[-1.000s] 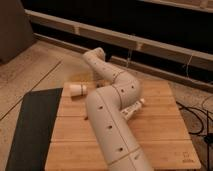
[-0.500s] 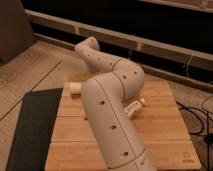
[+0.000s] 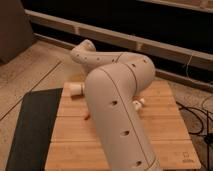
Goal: Place the eraser on the white sponge
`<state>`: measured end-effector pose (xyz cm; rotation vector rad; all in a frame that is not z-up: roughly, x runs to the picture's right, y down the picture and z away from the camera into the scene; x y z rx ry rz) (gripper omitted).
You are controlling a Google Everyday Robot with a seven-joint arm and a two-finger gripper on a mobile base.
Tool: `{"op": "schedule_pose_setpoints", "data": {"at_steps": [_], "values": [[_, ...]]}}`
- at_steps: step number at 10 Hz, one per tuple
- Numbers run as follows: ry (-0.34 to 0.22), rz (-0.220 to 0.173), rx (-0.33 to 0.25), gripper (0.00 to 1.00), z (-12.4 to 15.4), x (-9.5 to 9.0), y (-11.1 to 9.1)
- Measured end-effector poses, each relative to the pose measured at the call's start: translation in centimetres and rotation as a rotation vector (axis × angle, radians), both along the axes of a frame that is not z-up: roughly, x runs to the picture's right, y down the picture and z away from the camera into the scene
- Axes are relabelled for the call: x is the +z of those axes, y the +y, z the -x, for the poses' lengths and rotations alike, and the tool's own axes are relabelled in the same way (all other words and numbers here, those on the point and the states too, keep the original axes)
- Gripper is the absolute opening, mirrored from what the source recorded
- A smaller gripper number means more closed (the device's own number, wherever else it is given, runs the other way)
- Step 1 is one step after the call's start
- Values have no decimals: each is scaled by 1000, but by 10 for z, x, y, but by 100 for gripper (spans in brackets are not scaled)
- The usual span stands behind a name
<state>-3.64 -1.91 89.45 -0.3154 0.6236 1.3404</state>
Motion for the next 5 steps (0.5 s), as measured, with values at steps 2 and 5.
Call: {"op": "schedule_pose_setpoints", "data": {"at_steps": [2, 5], "values": [[62, 47, 31, 0, -12, 1, 26], [115, 91, 69, 0, -27, 13, 47]]}}
